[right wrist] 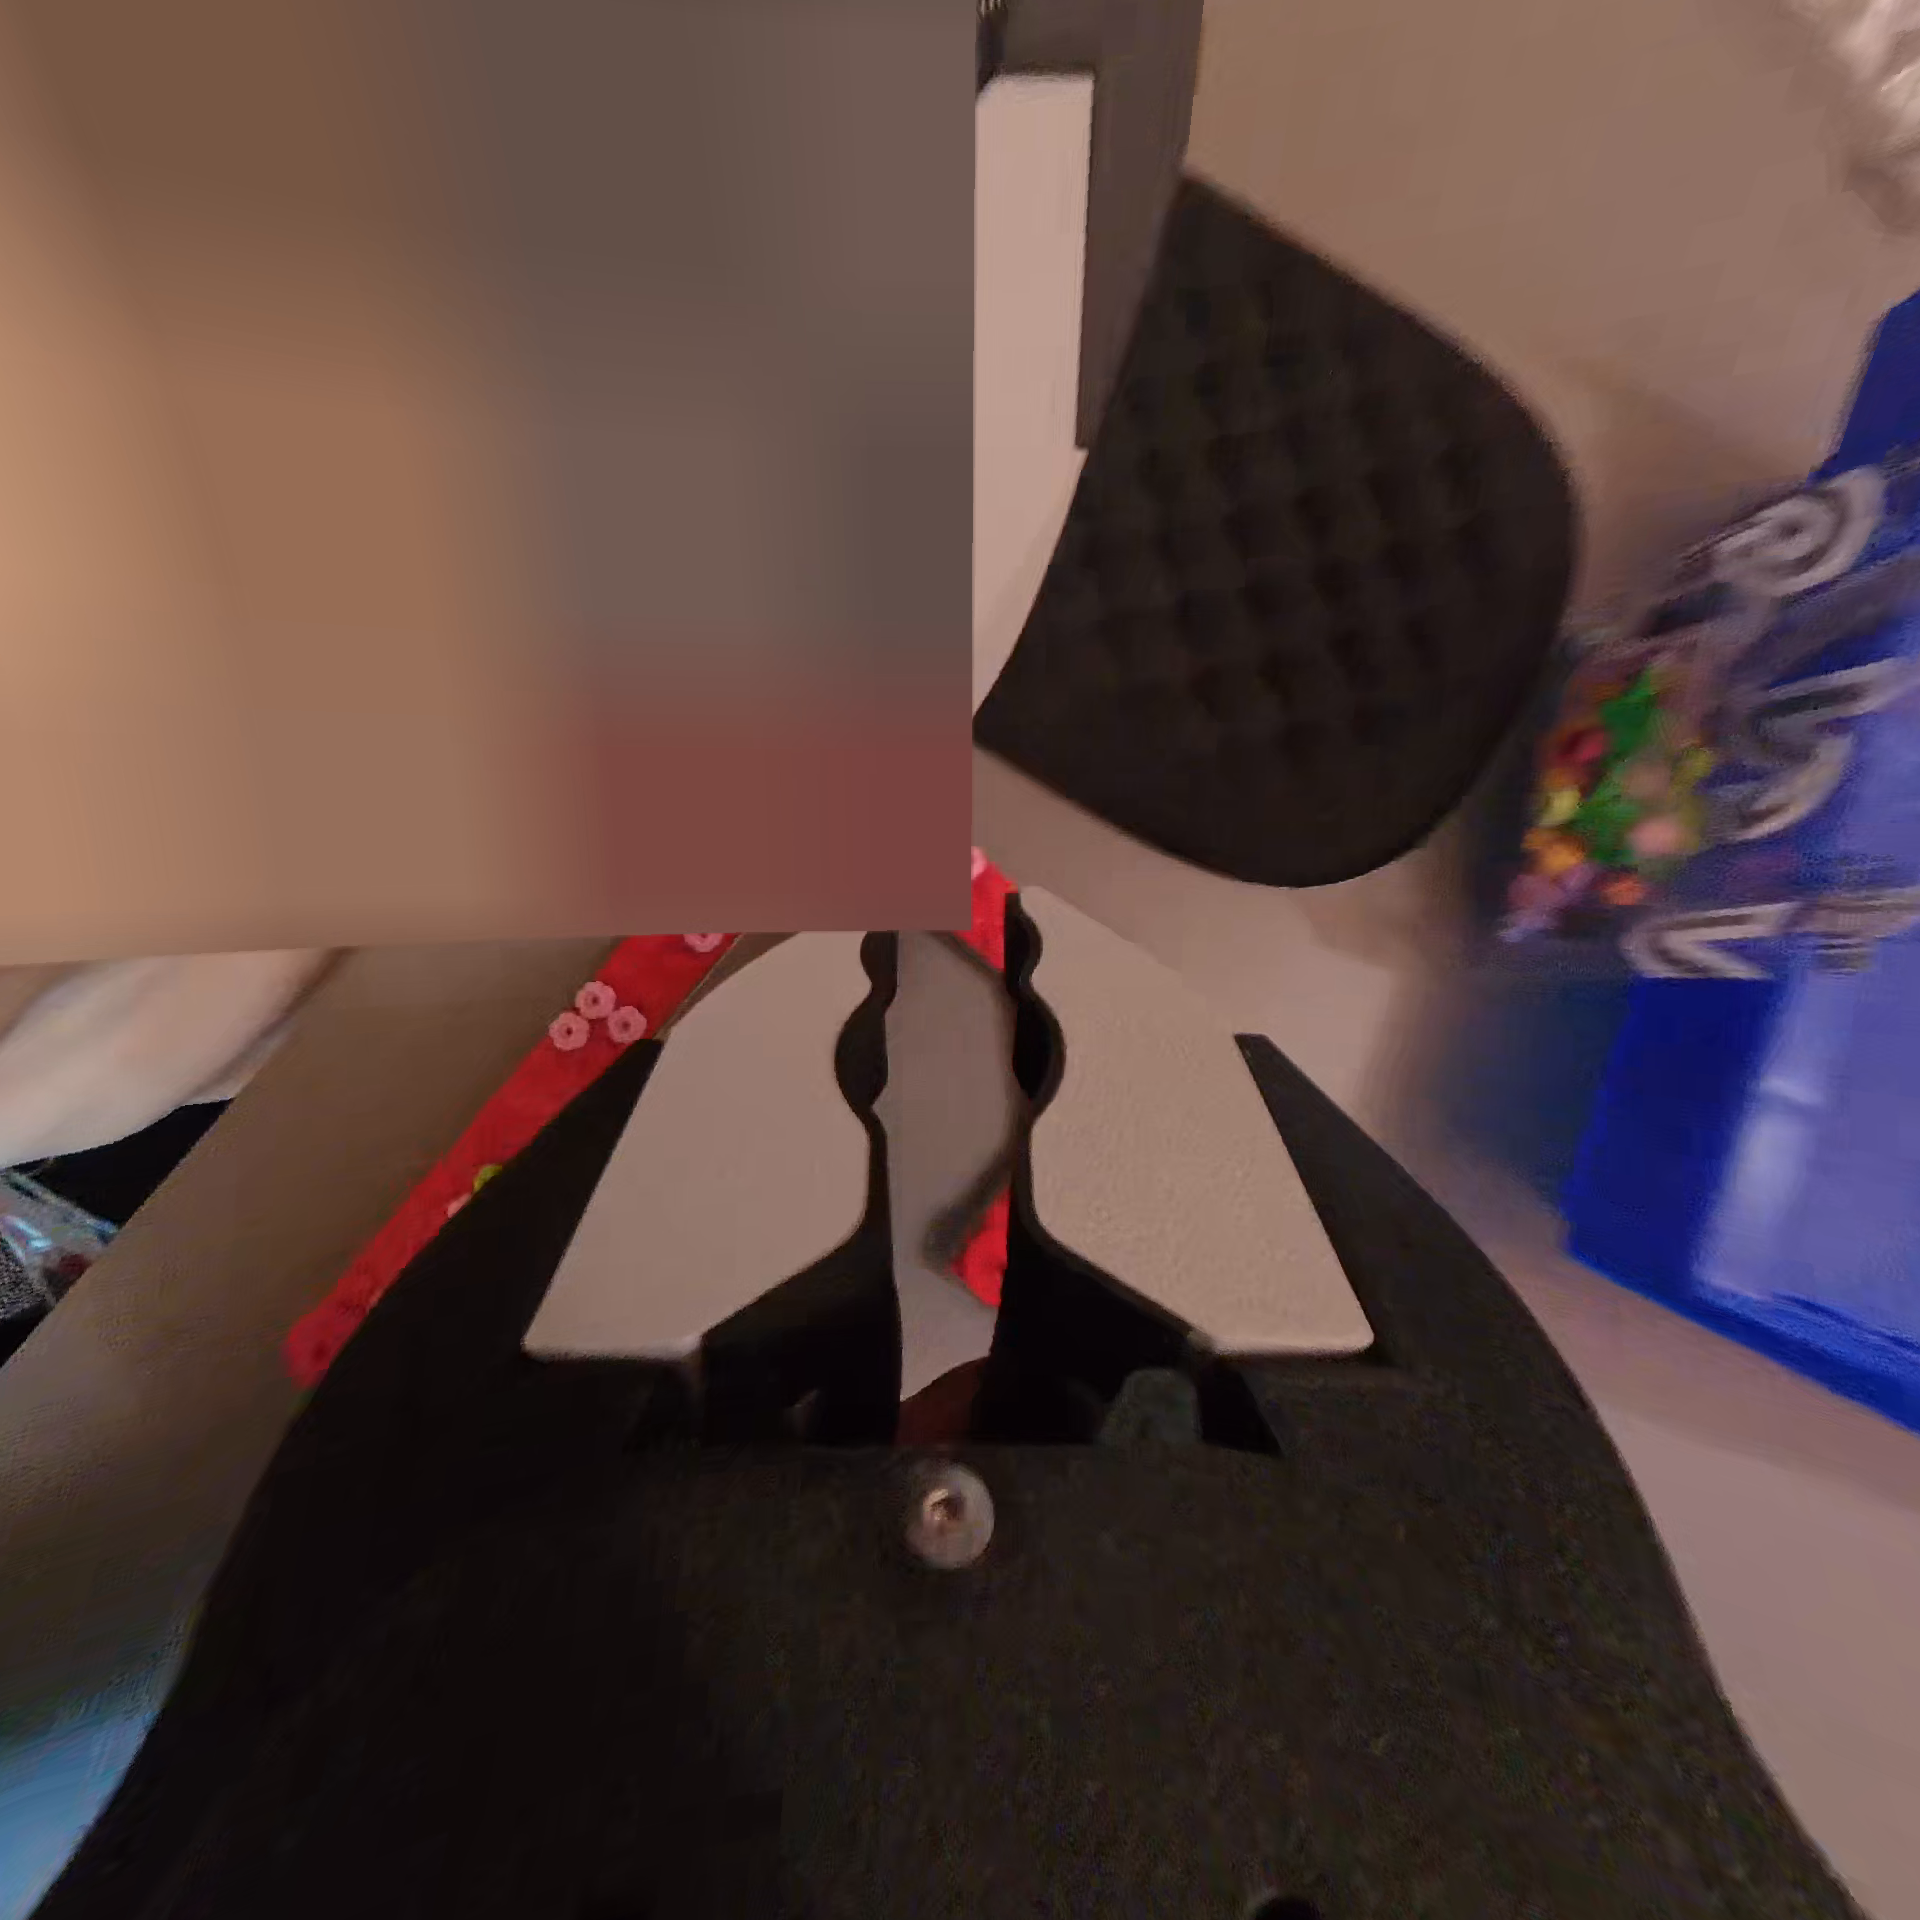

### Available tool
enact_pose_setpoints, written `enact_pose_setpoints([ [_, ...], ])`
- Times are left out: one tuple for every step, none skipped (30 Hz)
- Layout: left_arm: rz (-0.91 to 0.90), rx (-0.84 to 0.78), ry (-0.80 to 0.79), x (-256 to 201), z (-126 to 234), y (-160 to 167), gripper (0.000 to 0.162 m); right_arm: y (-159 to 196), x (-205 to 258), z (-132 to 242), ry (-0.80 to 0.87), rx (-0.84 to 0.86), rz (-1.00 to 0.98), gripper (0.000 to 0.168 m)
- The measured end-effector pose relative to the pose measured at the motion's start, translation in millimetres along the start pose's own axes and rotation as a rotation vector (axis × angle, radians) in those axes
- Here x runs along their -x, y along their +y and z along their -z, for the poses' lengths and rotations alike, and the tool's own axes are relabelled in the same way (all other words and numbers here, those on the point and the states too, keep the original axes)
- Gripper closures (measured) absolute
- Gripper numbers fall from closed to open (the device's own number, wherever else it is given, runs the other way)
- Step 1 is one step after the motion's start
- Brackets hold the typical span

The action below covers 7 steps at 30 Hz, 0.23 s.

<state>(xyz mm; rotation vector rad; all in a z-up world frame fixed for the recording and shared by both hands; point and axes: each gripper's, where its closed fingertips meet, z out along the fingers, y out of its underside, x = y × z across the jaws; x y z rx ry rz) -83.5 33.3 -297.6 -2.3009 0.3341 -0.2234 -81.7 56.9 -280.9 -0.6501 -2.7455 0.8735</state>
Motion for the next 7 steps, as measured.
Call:
enact_pose_setpoints([
  [0.011, 0.0, -0.027, 1.4, -3.5, -3.4, 0.147, 5.9, 2.3, -7.9, 0.012, 0.018, -0.017, 0.149],
  [0.033, -0.022, -0.043, 3.7, -5.6, -9.3, 0.148, 11.6, 0.5, -13.0, 0.034, 0.036, -0.042, 0.149],
  [0.062, -0.038, -0.042, 5.1, -6.7, -13.7, 0.149, 14.4, -1.7, -14.9, 0.049, 0.036, -0.061, 0.15],
  [0.083, -0.048, -0.044, 7.4, -6.7, -16.8, 0.15, 11.2, -3.5, -13.1, 0.05, -0.003, -0.07, 0.15],
  [0.093, -0.059, -0.048, 9.6, -6.3, -19.4, 0.151, 7.5, -6.8, -8.8, 0.054, -0.043, -0.079, 0.151],
  [0.097, -0.065, -0.047, 10.8, -6.2, -21.3, 0.151, 5.2, -11.6, -3.4, 0.059, -0.072, -0.087, 0.152],
  [0.103, -0.057, -0.048, 12.2, -7.3, -21.4, 0.151, 5.0, -17.5, 0.8, 0.063, -0.087, -0.1, 0.153],
])
